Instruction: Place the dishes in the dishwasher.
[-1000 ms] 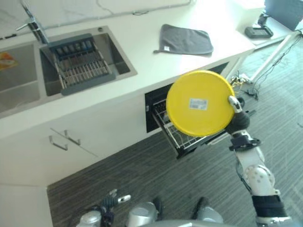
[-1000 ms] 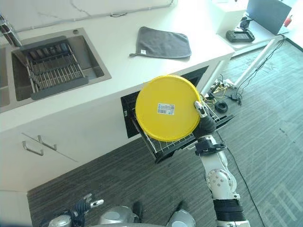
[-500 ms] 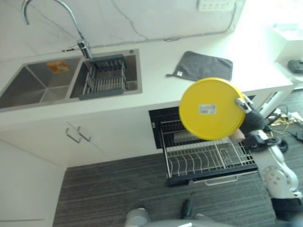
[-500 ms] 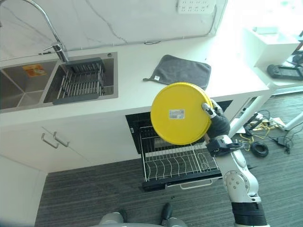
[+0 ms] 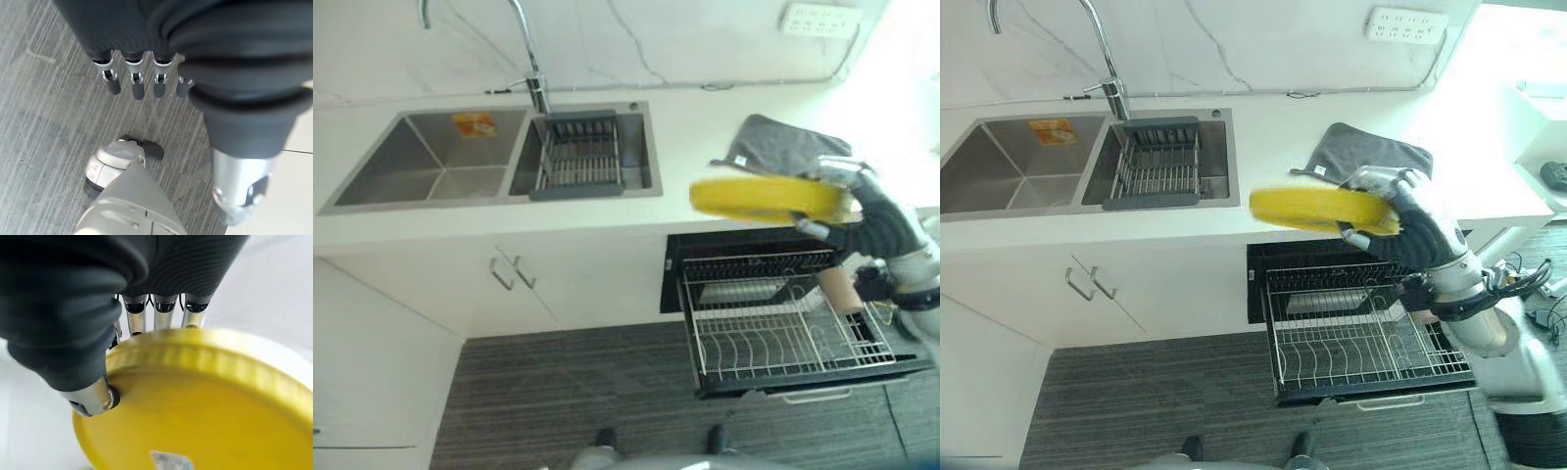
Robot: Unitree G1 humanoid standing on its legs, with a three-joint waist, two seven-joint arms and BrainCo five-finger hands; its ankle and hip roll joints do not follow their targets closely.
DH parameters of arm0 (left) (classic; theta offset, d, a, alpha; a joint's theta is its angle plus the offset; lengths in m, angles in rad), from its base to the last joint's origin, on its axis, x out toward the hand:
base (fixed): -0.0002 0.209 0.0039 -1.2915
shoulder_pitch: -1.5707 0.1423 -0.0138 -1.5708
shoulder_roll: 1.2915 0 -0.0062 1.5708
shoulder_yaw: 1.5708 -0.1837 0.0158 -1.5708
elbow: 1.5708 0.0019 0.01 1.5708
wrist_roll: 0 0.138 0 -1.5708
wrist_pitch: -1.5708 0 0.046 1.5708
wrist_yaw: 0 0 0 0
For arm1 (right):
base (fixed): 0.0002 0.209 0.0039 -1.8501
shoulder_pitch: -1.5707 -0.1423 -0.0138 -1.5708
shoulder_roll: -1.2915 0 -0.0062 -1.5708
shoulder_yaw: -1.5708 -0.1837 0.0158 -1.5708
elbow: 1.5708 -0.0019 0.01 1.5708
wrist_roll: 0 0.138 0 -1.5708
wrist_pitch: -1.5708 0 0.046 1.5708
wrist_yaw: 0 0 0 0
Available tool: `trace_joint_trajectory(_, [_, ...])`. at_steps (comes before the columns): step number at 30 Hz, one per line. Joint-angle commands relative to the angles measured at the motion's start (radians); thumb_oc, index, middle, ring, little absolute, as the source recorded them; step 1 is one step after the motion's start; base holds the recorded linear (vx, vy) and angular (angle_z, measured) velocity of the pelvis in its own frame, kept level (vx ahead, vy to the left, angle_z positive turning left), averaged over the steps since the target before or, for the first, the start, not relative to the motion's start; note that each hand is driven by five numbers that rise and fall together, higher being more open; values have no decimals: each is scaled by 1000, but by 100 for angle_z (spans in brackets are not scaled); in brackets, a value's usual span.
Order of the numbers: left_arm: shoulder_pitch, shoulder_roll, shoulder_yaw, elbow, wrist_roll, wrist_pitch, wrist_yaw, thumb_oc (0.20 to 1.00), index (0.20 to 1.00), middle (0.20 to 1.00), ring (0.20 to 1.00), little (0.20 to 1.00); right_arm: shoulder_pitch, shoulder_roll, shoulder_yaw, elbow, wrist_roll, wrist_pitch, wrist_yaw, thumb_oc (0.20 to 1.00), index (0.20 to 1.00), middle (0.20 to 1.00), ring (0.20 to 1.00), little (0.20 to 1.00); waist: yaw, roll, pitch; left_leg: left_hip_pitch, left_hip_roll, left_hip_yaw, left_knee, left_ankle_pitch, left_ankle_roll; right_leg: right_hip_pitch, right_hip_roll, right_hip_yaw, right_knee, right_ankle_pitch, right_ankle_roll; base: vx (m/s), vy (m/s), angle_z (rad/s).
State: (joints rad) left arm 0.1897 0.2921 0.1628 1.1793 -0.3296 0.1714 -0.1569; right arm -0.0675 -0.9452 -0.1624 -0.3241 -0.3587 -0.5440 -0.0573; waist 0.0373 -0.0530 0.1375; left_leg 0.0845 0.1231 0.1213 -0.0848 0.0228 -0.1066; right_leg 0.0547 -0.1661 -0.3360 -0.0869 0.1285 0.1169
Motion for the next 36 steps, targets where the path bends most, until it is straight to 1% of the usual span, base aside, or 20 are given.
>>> trace_joint_trajectory(1, [-34, 13, -50, 47, 47, -9, -5, 1000, 1000, 1000, 1000, 1000, -44, 73, -25, -45, -120, -86, -108, 200, 200, 200, 200, 200, 37, 34, -15, -3, 90, 1, -2, -49, -30, 22, -58, 26, 68, -149, 102, 0, 0, 0])
trace_joint_trajectory(2, [-32, 22, -51, 41, 46, -9, -8, 1000, 1000, 1000, 1000, 1000, -44, 36, -8, -38, -209, -117, -138, 200, 200, 200, 200, 200, 43, 31, -17, -5, 90, -3, -2, -50, -31, 28, -56, 24, 60, -149, 103, -22, -22, -4])
trace_joint_trajectory(3, [-32, 28, -51, 37, 44, -9, -9, 1000, 1000, 1000, 1000, 1000, -43, 13, 0, -35, -220, -117, -132, 200, 200, 200, 200, 200, 46, 29, -18, -6, 90, -5, -2, -50, -31, 33, -54, 22, 57, -149, 104, -20, -22, -4])
trace_joint_trajectory(4, [-28, 36, -51, 32, 41, -12, -10, 1000, 1000, 1000, 1000, 1000, -36, -18, 8, -24, -226, -132, -130, 200, 200, 200, 200, 200, 49, 26, -19, -6, 91, -6, -2, -49, -31, 38, -52, 20, 53, -150, 104, 0, 0, 0])
trace_joint_trajectory(7, [-21, 50, -47, 20, 40, -13, -7, 1000, 1000, 1000, 1000, 1000, -16, -66, 26, -4, -253, -172, -128, 200, 200, 200, 200, 200, 55, 20, -20, -11, 90, -11, -2, -49, -32, 46, -49, 16, 44, -149, 106, 0, 0, 0])
trace_joint_trajectory(9, [-17, 61, -44, 21, 36, -15, -8, 1000, 1000, 1000, 1000, 1000, -5, -90, 47, 22, -268, -194, -134, 200, 200, 200, 200, 200, 59, 18, -21, -15, 90, -13, -2, -48, -34, 51, -47, 13, 37, -149, 106, -16, -3, 0])
trace_joint_trajectory(11, [-14, 68, -41, 21, 34, -14, -10, 1000, 1000, 1000, 1000, 1000, 4, -100, 64, 42, -278, -197, -139, 200, 200, 200, 200, 200, 60, 17, -21, -17, 89, -15, -2, -48, -35, 54, -45, 12, 32, -147, 106, 0, 0, 0])
trace_joint_trajectory(14, [-7, 76, -46, 18, 27, -13, -13, 1000, 1000, 1000, 1000, 1000, 7, -114, 101, 93, -310, -186, -174, 200, 200, 200, 200, 200, 63, 16, -19, -20, 87, -18, -2, -47, -35, 58, -42, 12, 26, -147, 105, -19, 6, 2])
trace_joint_trajectory(18, [-5, 83, -59, 2, 9, -4, -5, 1000, 1000, 1000, 1000, 1000, 18, -128, 137, 172, -359, -190, -225, 200, 200, 200, 200, 200, 68, 15, -12, -27, 87, -22, -2, -45, -34, 60, -38, 8, 20, -144, 106, -25, -2, 6])
trace_joint_trajectory(19, [-4, 85, -65, -6, 3, 2, 0, 1000, 1000, 1000, 1000, 1000, 13, -132, 159, 205, -374, -177, -247, 200, 200, 200, 200, 200, 74, 16, -9, -28, 86, -22, -2, -44, -35, 60, -37, 1, 20, -144, 107, -5, -5, 4])
trace_joint_trajectory(21, [6, 87, -69, -16, 3, 4, 8, 1000, 1000, 1000, 1000, 1000, 2, -134, 190, 255, -376, -114, -292, 200, 200, 200, 200, 200, 84, 17, -2, -25, 81, -31, -2, -43, -30, 63, -36, -8, 37, -153, 103, 31, -6, -1])
trace_joint_trajectory(23, [13, 91, -68, -27, 4, 8, 13, 1000, 1000, 1000, 1000, 1000, 2, -126, 191, 292, -373, -84, -318, 200, 200, 200, 200, 200, 90, 19, 4, -20, 75, -44, -2, -41, -23, 62, -35, -8, 70, -173, 97, 77, -10, 0])
trace_joint_trajectory(24, [16, 96, -67, -39, 7, 16, 15, 1000, 1000, 1000, 1000, 1000, 6, -122, 189, 310, -376, -68, -335, 200, 200, 200, 200, 200, 95, 21, 14, -25, 71, -58, 16, -42, -18, 54, -36, -5, 110, -193, 90, 20, -6, 5])
trace_joint_trajectory(25, [14, 102, -64, -52, 13, 27, 15, 1000, 1000, 1000, 1000, 1000, 5, -117, 185, 324, -383, -49, -353, 200, 200, 200, 200, 200, 100, 24, 36, -57, 63, -85, 84, -58, -10, 29, -36, 4, 181, -225, 73, -35, 5, 9])
trace_joint_trajectory(27, [7, 109, -68, -65, 9, 36, 13, 1000, 1000, 1000, 1000, 1000, -7, -119, 185, 338, -393, -36, -376, 200, 200, 200, 200, 200, 98, 28, 66, -117, 57, -114, 186, -82, -8, -25, -44, 11, 266, -251, 58, -142, -16, 14])
trace_joint_trajectory(28, [-9, 126, -89, -74, -51, 46, 18, 1000, 1000, 1000, 1000, 1000, -72, -124, 221, 391, -424, -23, -424, 200, 200, 200, 200, 200, 97, 35, 123, -199, 52, -132, 310, -122, -10, -93, -58, 35, 331, -274, 43, -216, -44, 11])
trace_joint_trajectory(30, [-19, 129, -97, -85, -105, 62, 25, 1000, 1000, 1000, 1000, 1000, -128, -140, 255, 416, -424, -11, -443, 200, 200, 200, 200, 200, 98, 44, 148, -233, 54, -129, 350, -137, -12, -126, -66, 40, 360, -287, 36, -222, 6, -7])
trace_joint_trajectory(31, [-21, 130, -100, -90, -108, 66, 12, 1000, 1000, 1000, 1000, 1000, -162, -150, 273, 433, -421, -2, -455, 200, 200, 200, 200, 200, 102, 50, 166, -256, 55, -127, 377, -145, -12, -155, -78, 38, 389, -291, 31, -210, 64, -14])
trace_joint_trajectory(33, [-18, 127, -117, -92, -116, 59, 3, 1000, 1000, 1000, 1000, 1000, -204, -162, 296, 461, -414, 6, -464, 200, 200, 200, 200, 200, 107, 60, 182, -282, 54, -124, 409, -154, -10, -188, -92, 36, 428, -297, 25, -156, 74, -15])
trace_joint_trajectory(36, [-17, 128, -135, -96, -153, 47, 3, 1000, 1000, 1000, 1000, 1000, -278, -178, 352, 526, -430, 11, -496, 200, 200, 200, 200, 200, 112, 71, 211, -326, 44, -120, 480, -189, -2, -233, -113, 46, 488, -310, 20, -69, 45, -13])
